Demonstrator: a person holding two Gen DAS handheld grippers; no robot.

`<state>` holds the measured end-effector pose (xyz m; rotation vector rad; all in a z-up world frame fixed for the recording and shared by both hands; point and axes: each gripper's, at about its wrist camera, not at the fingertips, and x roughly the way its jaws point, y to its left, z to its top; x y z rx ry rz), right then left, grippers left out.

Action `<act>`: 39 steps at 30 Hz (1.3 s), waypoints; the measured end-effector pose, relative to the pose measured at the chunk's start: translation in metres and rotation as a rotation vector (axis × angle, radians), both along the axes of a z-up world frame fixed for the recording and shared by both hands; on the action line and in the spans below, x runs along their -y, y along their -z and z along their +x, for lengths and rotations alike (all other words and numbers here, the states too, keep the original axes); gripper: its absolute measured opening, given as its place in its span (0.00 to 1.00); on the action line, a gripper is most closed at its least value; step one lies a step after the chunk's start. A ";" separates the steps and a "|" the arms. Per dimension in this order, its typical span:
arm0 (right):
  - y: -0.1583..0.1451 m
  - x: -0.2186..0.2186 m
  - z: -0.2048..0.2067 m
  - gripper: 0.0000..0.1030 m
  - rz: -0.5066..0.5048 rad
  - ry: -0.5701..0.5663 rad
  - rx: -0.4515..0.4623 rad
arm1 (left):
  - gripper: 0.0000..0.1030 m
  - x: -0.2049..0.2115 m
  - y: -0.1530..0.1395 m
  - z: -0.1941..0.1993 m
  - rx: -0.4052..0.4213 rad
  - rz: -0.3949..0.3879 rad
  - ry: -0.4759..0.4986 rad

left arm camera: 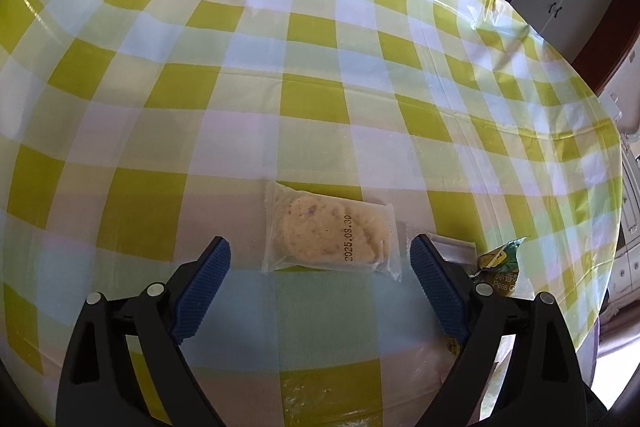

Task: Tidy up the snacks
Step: 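Grasp the clear cookie bag with the left tool while the right tool grasps the purple bar, then lift both held snacks and carry them toward the box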

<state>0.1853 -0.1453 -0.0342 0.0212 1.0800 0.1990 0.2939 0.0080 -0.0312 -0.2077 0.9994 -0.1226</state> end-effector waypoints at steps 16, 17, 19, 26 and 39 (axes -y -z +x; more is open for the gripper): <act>0.011 -0.009 0.006 0.58 -0.056 -0.004 -0.016 | 0.68 0.031 0.008 0.005 0.016 0.189 0.079; 0.011 -0.008 0.005 0.52 -0.058 -0.001 -0.013 | 0.67 0.030 0.008 0.004 0.017 0.186 0.079; 0.010 -0.008 0.005 0.41 -0.061 0.000 -0.007 | 0.62 0.028 0.007 0.003 0.019 0.178 0.071; 0.009 -0.008 0.003 0.23 -0.055 -0.015 0.002 | 0.56 0.018 0.005 -0.007 0.032 0.153 0.045; -0.009 -0.011 -0.011 0.22 -0.064 -0.038 0.081 | 0.55 -0.007 -0.012 -0.030 0.094 0.102 -0.056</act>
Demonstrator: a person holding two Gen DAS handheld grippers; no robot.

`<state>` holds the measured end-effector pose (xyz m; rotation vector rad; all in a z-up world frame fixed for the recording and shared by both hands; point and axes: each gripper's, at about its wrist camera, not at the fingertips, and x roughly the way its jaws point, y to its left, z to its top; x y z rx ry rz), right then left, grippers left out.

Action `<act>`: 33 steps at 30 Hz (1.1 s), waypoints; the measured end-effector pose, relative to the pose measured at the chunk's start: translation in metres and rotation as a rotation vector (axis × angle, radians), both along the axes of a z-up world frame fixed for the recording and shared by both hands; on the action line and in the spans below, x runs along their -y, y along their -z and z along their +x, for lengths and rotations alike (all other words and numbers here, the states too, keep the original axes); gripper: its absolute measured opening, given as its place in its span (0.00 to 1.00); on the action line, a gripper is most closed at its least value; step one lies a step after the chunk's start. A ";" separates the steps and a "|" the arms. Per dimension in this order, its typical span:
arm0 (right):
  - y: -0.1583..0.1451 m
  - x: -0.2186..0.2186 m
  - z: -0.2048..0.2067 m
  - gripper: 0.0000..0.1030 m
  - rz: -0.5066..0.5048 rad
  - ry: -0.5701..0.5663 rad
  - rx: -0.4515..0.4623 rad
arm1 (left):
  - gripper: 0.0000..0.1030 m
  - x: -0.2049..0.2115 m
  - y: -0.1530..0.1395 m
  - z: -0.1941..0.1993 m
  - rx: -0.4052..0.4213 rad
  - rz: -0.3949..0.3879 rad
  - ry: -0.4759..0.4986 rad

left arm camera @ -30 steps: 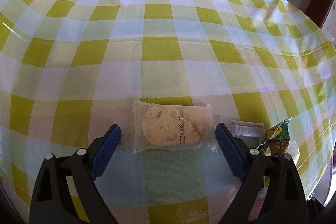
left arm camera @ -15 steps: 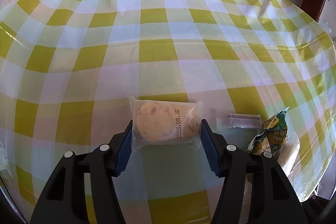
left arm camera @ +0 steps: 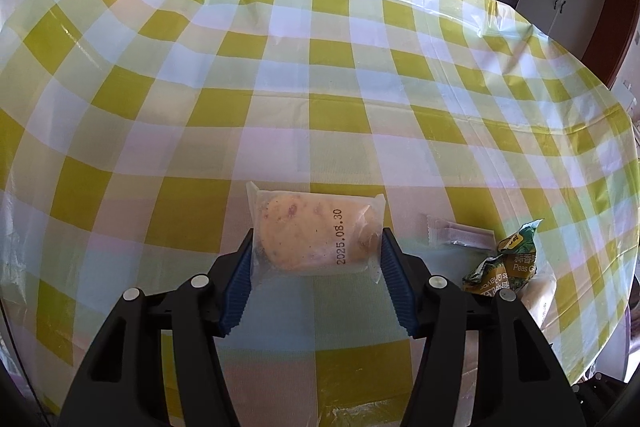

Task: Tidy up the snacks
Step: 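Lift both held snacks and carry them toward the box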

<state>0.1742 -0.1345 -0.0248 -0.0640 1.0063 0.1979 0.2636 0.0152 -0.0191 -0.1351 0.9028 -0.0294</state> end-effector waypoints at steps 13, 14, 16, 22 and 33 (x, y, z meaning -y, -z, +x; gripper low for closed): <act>-0.021 0.032 -0.016 0.22 0.025 0.051 0.048 | 0.55 0.017 -0.024 -0.034 0.044 -0.005 0.014; -0.023 0.036 -0.017 0.22 0.027 0.059 0.051 | 0.55 0.020 -0.025 -0.038 0.046 -0.006 0.021; -0.027 0.043 -0.020 0.22 0.030 0.071 0.056 | 0.55 0.026 -0.029 -0.045 0.051 -0.007 0.033; -0.034 0.060 -0.027 0.22 0.038 0.093 0.065 | 0.55 0.047 -0.040 -0.059 0.063 -0.010 0.076; -0.044 0.104 -0.041 0.22 0.062 0.150 0.074 | 0.55 0.094 -0.050 -0.082 0.063 -0.007 0.177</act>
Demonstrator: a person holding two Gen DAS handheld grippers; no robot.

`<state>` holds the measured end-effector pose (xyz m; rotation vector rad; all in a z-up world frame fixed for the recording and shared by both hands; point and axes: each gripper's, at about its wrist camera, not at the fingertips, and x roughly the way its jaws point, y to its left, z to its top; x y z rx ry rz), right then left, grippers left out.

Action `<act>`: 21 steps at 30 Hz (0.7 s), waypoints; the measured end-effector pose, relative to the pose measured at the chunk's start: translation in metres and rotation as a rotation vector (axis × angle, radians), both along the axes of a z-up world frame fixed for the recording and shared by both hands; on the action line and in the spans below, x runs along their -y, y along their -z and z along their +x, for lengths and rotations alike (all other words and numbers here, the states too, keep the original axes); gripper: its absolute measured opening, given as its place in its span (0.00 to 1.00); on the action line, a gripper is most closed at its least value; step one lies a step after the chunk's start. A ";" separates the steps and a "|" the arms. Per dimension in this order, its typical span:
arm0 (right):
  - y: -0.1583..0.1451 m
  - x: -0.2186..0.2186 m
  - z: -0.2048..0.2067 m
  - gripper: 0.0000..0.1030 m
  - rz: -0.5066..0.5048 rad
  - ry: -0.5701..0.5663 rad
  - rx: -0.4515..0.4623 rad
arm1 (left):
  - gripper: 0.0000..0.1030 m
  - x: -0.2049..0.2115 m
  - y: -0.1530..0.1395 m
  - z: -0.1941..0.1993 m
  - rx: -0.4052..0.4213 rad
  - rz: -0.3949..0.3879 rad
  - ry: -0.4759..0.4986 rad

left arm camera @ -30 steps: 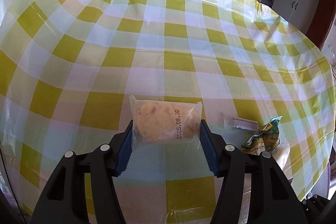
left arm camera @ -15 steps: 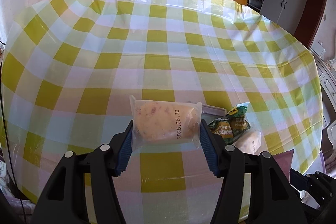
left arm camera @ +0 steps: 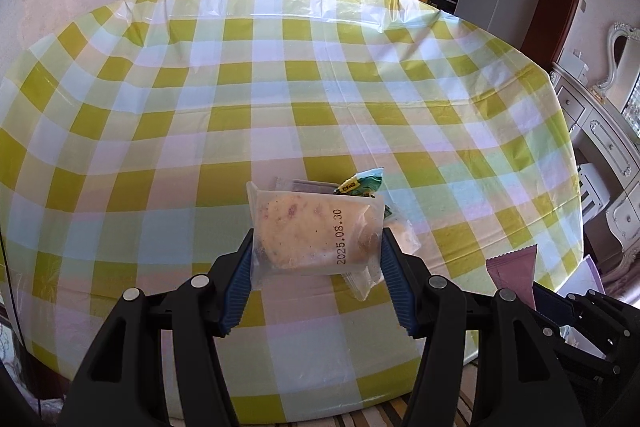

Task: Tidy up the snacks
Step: 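Lift both held snacks and carry them toward the box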

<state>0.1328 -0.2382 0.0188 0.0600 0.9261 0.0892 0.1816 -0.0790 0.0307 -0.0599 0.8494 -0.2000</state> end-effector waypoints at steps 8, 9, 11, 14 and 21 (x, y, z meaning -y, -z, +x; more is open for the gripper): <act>-0.004 0.054 -0.017 0.22 0.033 0.087 0.013 | 0.55 0.045 -0.005 -0.017 -0.002 0.025 0.099; -0.004 0.063 -0.019 0.22 0.037 0.101 0.014 | 0.55 0.051 -0.005 -0.019 -0.004 0.028 0.114; -0.003 0.079 -0.024 0.22 0.044 0.133 0.015 | 0.55 0.065 -0.005 -0.023 -0.008 0.034 0.146; 0.001 0.105 -0.033 0.22 0.051 0.179 0.011 | 0.55 0.087 -0.005 -0.030 -0.008 0.051 0.193; 0.013 0.167 -0.062 0.22 0.052 0.296 -0.011 | 0.55 0.139 -0.004 -0.050 -0.017 0.077 0.317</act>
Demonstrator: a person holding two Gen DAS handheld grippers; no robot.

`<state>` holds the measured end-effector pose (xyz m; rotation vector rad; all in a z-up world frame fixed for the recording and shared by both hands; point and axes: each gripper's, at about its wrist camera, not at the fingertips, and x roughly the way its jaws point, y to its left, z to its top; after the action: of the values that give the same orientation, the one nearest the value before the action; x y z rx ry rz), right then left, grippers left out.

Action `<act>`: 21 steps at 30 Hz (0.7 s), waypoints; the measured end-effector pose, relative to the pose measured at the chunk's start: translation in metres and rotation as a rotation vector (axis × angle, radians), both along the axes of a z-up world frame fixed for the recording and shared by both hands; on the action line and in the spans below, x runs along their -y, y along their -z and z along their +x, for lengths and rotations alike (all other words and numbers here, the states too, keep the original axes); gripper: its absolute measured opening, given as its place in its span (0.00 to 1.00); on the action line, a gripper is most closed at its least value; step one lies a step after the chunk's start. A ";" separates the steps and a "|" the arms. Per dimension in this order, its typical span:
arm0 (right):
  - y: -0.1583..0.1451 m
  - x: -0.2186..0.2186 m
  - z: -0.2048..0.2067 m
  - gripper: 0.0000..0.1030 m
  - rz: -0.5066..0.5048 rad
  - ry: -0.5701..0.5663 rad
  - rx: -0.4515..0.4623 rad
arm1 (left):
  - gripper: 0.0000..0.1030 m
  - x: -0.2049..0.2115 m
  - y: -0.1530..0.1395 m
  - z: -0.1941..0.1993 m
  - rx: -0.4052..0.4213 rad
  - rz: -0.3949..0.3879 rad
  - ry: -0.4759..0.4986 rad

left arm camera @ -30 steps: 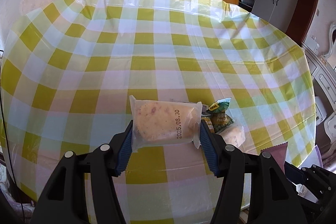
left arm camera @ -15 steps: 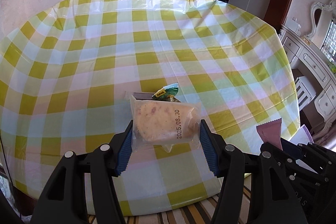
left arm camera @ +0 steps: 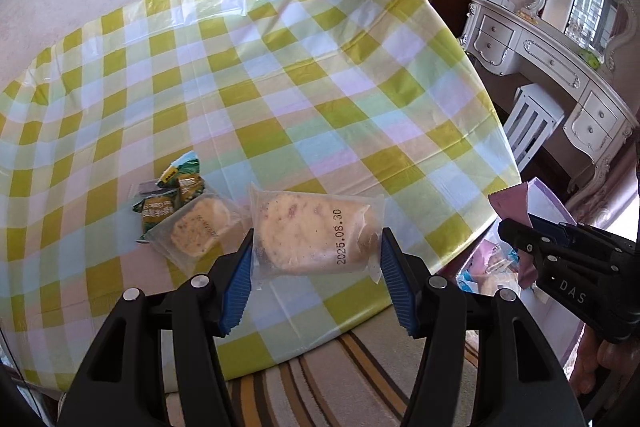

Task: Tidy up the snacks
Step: 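Lift both held snacks and carry them toward the box, then lower both held snacks into the purple-rimmed box and open both tools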

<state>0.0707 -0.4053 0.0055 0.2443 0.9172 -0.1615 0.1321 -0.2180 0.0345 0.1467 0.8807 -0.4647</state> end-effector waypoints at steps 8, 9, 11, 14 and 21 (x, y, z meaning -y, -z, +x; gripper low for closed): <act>0.015 0.061 -0.037 0.22 0.001 0.119 -0.029 | 0.55 0.068 0.003 -0.028 -0.007 0.048 0.176; 0.018 0.067 -0.042 0.22 0.004 0.131 -0.035 | 0.55 0.077 0.004 -0.032 -0.010 0.054 0.200; 0.024 0.079 -0.050 0.22 0.010 0.155 -0.046 | 0.55 0.095 0.006 -0.039 -0.020 0.067 0.246; 0.035 0.097 -0.064 0.22 0.018 0.191 -0.067 | 0.55 0.122 0.009 -0.052 -0.021 0.094 0.311; 0.062 0.136 -0.094 0.23 0.052 0.283 -0.110 | 0.55 0.180 0.026 -0.080 -0.046 0.175 0.466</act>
<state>-0.0237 -0.5409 -0.0566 0.4166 0.9940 -0.4158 0.0523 -0.3981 0.0087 0.5103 0.9323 -0.8269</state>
